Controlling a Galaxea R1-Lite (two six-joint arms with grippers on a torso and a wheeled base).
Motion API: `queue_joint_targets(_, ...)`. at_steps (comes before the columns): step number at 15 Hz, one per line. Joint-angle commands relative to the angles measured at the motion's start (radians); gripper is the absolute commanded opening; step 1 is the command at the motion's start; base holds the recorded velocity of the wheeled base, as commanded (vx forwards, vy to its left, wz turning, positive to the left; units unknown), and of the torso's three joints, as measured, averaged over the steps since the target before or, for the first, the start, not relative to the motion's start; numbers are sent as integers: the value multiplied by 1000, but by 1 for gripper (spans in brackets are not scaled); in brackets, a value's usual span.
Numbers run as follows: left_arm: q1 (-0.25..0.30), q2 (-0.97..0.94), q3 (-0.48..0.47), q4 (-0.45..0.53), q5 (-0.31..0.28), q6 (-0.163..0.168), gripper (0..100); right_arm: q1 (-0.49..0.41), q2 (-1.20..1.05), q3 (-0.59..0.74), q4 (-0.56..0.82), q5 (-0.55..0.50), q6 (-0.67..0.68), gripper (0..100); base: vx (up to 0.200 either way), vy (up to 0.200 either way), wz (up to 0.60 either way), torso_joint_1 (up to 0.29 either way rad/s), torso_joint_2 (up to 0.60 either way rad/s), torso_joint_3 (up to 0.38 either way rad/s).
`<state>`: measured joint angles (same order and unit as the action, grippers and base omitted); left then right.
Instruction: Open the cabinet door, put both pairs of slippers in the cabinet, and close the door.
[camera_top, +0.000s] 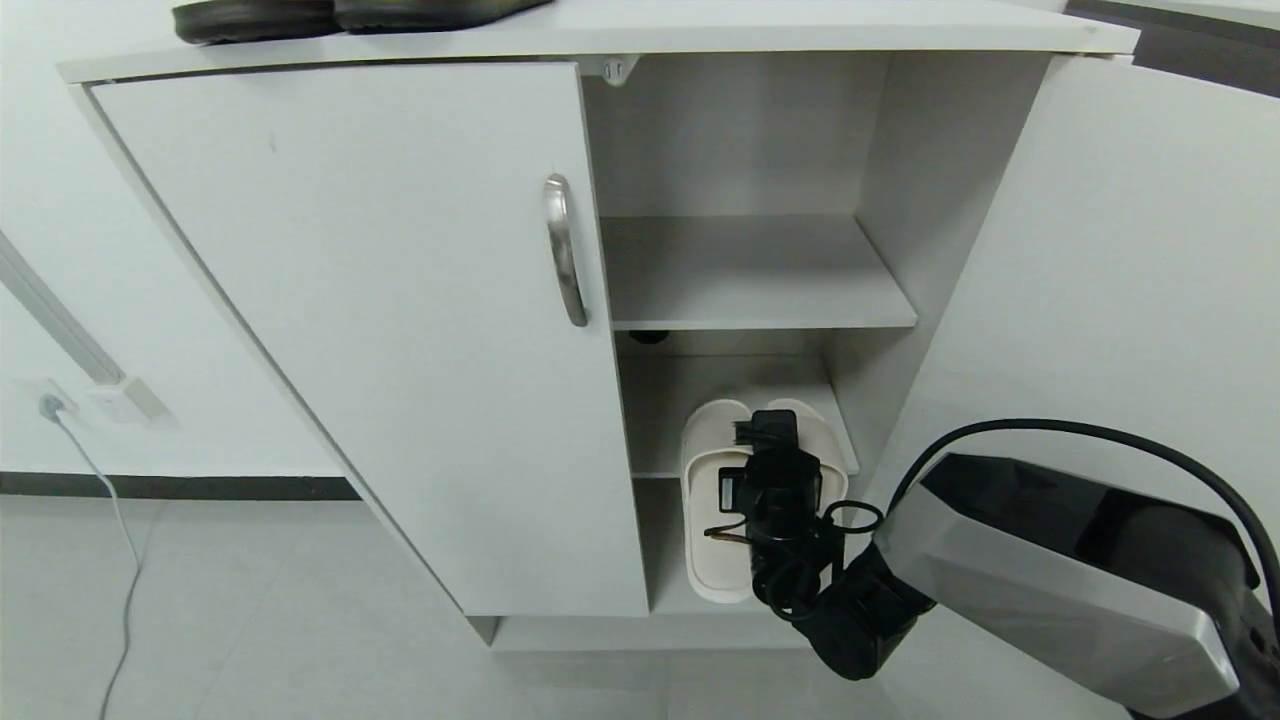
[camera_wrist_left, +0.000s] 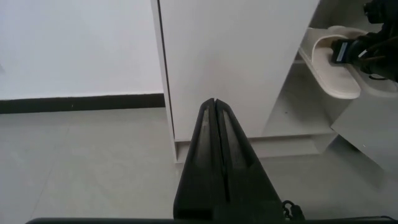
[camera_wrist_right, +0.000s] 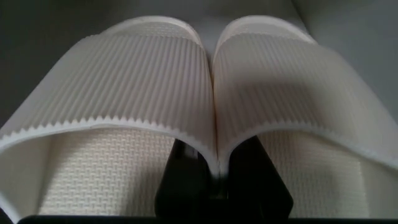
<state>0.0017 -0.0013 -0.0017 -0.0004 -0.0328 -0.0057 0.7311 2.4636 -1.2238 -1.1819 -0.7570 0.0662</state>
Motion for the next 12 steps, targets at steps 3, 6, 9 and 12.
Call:
queue_joint_targets(3, 0, 1, 0, -1, 1, 0, 0, 1, 0, 9, -2, 4, 0, 0, 133, 0, 0, 0, 2, 3)
queue_joint_targets(6, 0, 1, 0, -1, 1, 3, 0, 4, 23, 4, -1, 22, 0, 0, 0, 0, 0, 0, 0, 0)
queue_joint_targets(9, 0, 1, 0, -1, 1, 3, 0, -16, 32, -36, 28, 81, 0, 0, 0, 0, 0, 0, 0, 0)
queue_joint_targets(12, 0, 1, 0, -1, 1, 4, 0, -47, 57, -141, 131, 108, 1, 0, 0, 0, 0, 0, 0, 0)
